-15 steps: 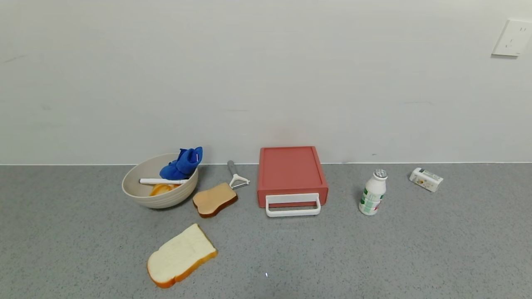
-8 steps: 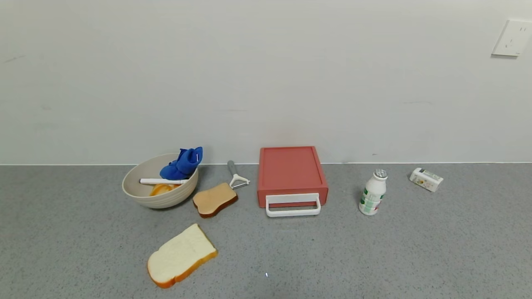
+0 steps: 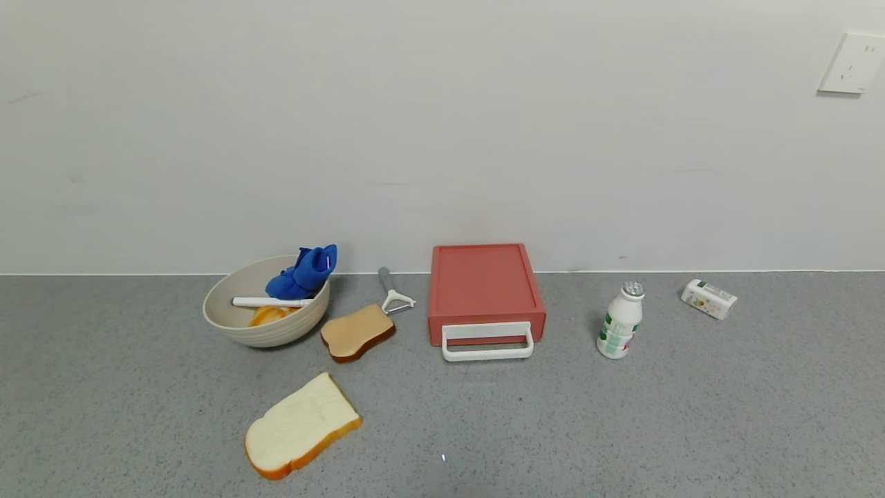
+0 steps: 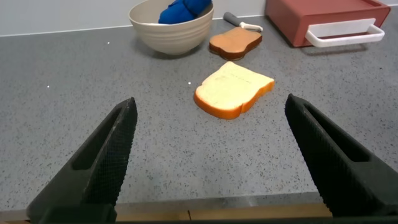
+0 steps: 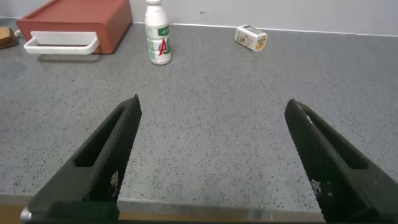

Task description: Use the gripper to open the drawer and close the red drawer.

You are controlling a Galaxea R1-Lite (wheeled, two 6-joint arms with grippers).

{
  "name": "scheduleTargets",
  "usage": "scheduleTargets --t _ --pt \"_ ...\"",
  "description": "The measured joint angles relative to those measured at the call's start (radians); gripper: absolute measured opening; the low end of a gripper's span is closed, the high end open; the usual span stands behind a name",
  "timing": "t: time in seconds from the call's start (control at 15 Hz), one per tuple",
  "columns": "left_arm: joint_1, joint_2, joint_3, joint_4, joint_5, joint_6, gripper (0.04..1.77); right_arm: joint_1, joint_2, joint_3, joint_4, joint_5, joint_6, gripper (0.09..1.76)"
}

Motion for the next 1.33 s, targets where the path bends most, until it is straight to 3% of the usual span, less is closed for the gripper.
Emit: scheduleTargets --t 1.33 --pt "0.0 0.0 0.0 -0.003 -0.014 0.004 1.72 -0.001 0.0 0.0 0.006 0.001 -0.017 1.7"
